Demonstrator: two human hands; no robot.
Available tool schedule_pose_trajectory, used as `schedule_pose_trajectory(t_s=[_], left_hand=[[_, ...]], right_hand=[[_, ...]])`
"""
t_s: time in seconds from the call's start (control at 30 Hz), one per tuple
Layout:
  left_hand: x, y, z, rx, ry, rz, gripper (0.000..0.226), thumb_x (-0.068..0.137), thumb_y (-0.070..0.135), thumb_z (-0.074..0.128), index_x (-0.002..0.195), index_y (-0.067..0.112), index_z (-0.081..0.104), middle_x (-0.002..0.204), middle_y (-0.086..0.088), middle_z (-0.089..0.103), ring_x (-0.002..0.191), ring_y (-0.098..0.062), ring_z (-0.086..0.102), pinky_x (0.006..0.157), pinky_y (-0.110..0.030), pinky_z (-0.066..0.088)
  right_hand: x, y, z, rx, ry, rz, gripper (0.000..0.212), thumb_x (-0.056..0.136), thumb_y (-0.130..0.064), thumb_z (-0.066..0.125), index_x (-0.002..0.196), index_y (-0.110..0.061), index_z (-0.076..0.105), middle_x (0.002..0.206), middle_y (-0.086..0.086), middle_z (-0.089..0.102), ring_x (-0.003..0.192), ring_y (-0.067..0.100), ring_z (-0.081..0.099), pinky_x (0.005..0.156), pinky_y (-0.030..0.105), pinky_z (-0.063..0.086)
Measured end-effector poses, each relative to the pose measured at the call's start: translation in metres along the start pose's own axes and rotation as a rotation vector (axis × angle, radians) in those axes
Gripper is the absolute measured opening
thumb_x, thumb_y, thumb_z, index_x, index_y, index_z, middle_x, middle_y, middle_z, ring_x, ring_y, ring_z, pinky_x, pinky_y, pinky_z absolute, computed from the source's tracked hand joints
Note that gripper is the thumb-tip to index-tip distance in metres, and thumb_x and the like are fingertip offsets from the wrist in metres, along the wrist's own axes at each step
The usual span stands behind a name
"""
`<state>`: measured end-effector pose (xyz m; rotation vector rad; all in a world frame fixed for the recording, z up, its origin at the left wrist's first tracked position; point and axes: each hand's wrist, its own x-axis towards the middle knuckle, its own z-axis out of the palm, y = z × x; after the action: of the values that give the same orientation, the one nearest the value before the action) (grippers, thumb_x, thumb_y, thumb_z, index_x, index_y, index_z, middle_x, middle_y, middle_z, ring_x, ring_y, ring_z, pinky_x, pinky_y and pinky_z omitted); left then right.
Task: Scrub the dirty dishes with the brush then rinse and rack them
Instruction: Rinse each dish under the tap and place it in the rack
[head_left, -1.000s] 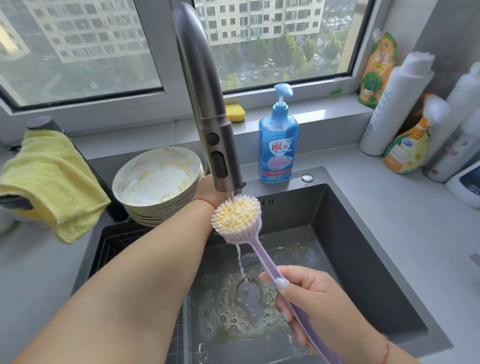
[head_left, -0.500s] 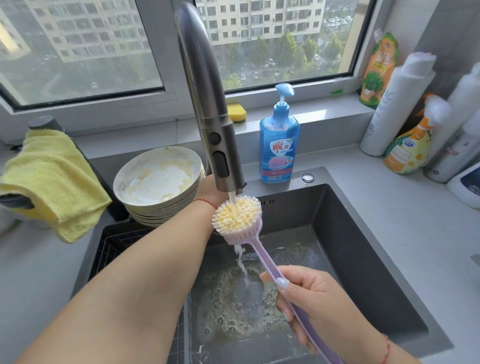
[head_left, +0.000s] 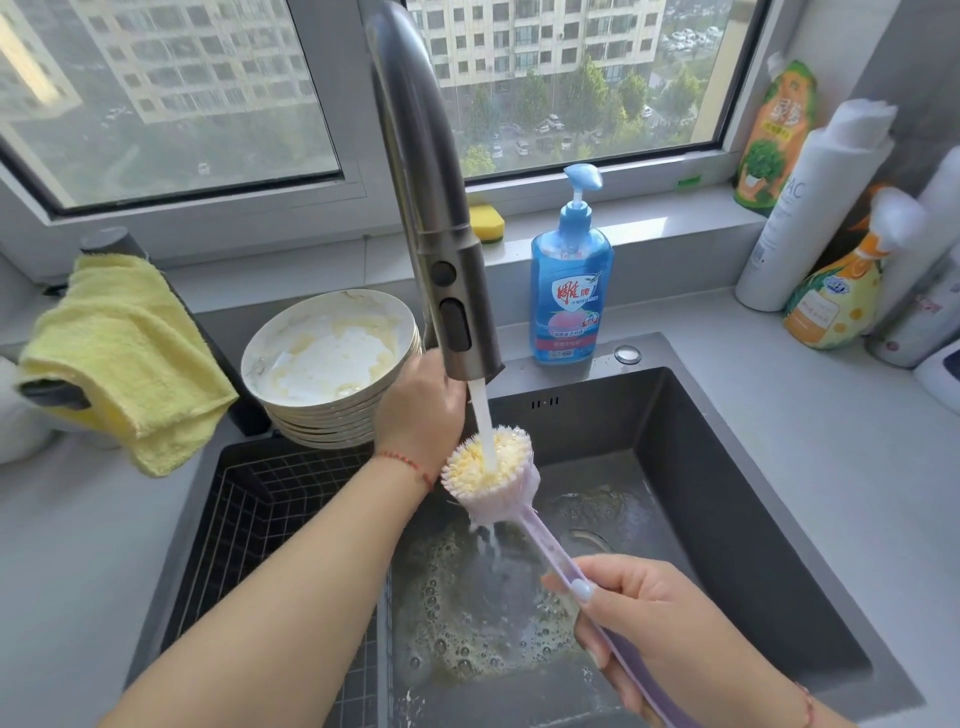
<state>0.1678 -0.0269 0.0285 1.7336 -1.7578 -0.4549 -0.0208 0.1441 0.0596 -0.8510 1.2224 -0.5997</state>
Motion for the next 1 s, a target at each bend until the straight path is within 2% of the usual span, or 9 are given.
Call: schedule_pose_trajectory(t_s=[0.07,0.17,0.23,0.3,0.4,0.5,0.7,0.87,1.0], left_hand=[[-0.031,0.001,-0.01,-0.249,-0.072,-0.206,0.033,0.102,0.027,0.043,0.075,0.014,0.057,0.076,-0.007,0.063,0.07,-0.025,0.06,0.065,-0.039,0.054],[-0.065,-0.006,-0.014,-0.682,-0.314,-0.654,0.049,0.106,0.038,0.037,0.092,0.003,0.068,0.093,-0.016,0.074,0.082,-0.023,0.071,0.066,-0.035,0.06],[-0.084,-0.008,-0.015,-0.945,-0.419,-0.815,0.056,0.106,0.042,0.033,0.102,-0.003,0.067,0.1,-0.02,0.074,0.092,-0.03,0.072,0.07,-0.04,0.06],[-0.097,-0.013,-0.014,-1.06,-0.482,-0.864,0.058,0.106,0.043,0.03,0.111,-0.003,0.065,0.106,-0.021,0.073,0.095,-0.032,0.071,0.07,-0.043,0.059],[-0.107,-0.02,-0.012,-1.068,-0.503,-0.829,0.054,0.106,0.041,0.03,0.118,0.001,0.064,0.111,-0.02,0.071,0.097,-0.032,0.071,0.072,-0.041,0.058],[-0.111,-0.019,-0.011,-1.097,-0.461,-0.755,0.041,0.105,0.031,0.038,0.119,0.002,0.064,0.114,-0.021,0.069,0.092,-0.03,0.07,0.071,-0.04,0.057],[-0.112,-0.001,-0.007,-1.038,-0.384,-0.602,0.028,0.104,0.022,0.043,0.115,0.009,0.065,0.108,-0.018,0.071,0.091,-0.029,0.069,0.072,-0.043,0.059],[-0.112,0.009,0.002,-1.047,-0.355,-0.546,0.03,0.105,0.022,0.041,0.11,0.012,0.069,0.106,-0.016,0.072,0.093,-0.027,0.069,0.076,-0.041,0.055],[-0.107,0.017,0.002,-1.054,-0.339,-0.511,0.03,0.106,0.02,0.038,0.109,0.01,0.067,0.103,-0.013,0.074,0.096,-0.029,0.072,0.079,-0.041,0.057]], right_hand=[[0.0,0.005,-0.002,-0.029,-0.011,0.052,0.021,0.097,-0.015,0.051,0.097,-0.014,0.072,0.06,0.012,0.057,0.037,0.018,0.045,0.039,0.026,0.036],[0.002,0.008,-0.003,-0.079,-0.019,0.102,0.02,0.097,-0.014,0.051,0.098,-0.011,0.071,0.059,0.011,0.058,0.037,0.017,0.046,0.038,0.024,0.036],[0.002,0.005,-0.002,-0.142,-0.04,0.132,0.02,0.097,-0.016,0.052,0.096,-0.011,0.071,0.06,0.01,0.059,0.038,0.016,0.047,0.039,0.023,0.036],[0.002,0.002,0.0,-0.227,-0.062,0.145,0.02,0.096,-0.017,0.051,0.092,-0.013,0.07,0.06,0.007,0.061,0.04,0.015,0.048,0.041,0.023,0.037],[0.0,-0.002,0.001,-0.405,-0.058,0.11,0.02,0.097,-0.021,0.049,0.09,-0.018,0.068,0.06,0.001,0.062,0.041,0.012,0.05,0.043,0.02,0.038],[-0.003,-0.006,-0.004,-0.563,-0.06,0.035,0.022,0.098,-0.024,0.047,0.084,-0.024,0.064,0.06,-0.004,0.062,0.041,0.01,0.05,0.044,0.017,0.039],[-0.005,0.0,-0.031,-0.873,-0.072,-0.124,0.018,0.098,-0.031,0.041,0.096,-0.024,0.057,0.08,0.002,0.063,0.049,0.005,0.049,0.058,0.029,0.049],[-0.003,0.006,-0.056,-0.933,-0.029,-0.205,0.015,0.099,-0.029,0.042,0.097,-0.024,0.056,0.077,0.002,0.058,0.054,0.003,0.045,0.055,0.021,0.045],[0.003,0.011,-0.067,-0.884,0.003,-0.198,0.024,0.099,-0.026,0.043,0.105,-0.043,0.06,0.072,-0.012,0.06,0.06,0.004,0.054,0.063,0.021,0.048]])
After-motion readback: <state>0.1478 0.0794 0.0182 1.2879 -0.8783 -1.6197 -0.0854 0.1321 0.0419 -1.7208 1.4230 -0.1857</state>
